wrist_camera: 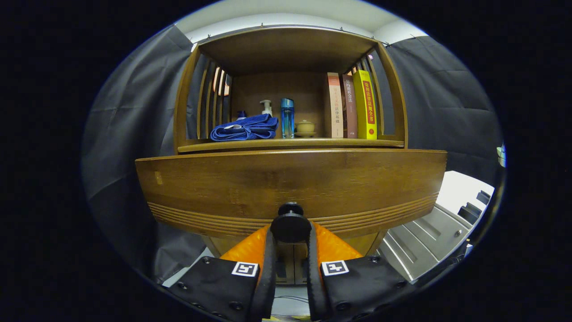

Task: Pull open the drawer, take out the items inside it, and place them on the countertop above the cabinet.

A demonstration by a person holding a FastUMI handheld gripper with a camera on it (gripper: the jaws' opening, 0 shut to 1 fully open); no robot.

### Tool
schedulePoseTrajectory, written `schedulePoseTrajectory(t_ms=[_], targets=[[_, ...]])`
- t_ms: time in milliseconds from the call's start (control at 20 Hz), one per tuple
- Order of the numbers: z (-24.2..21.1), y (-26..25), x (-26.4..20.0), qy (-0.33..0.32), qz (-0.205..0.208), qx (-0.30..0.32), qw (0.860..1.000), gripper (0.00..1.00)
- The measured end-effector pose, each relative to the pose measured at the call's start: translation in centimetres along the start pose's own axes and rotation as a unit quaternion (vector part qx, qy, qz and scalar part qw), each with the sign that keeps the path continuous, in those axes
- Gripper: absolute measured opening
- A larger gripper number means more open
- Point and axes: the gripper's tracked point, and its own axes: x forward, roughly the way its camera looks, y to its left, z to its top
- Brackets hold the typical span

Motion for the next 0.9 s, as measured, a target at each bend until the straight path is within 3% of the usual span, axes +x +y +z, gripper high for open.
schedulePoseTrajectory(t_ms=[650, 900], targets=[[-1.0, 0.0, -1.3, -0.003, 0.001, -0.002, 1.0, 0.38], [0.5, 0.0, -1.2, -0.024, -0.001, -0.008, 1.0, 0.66]])
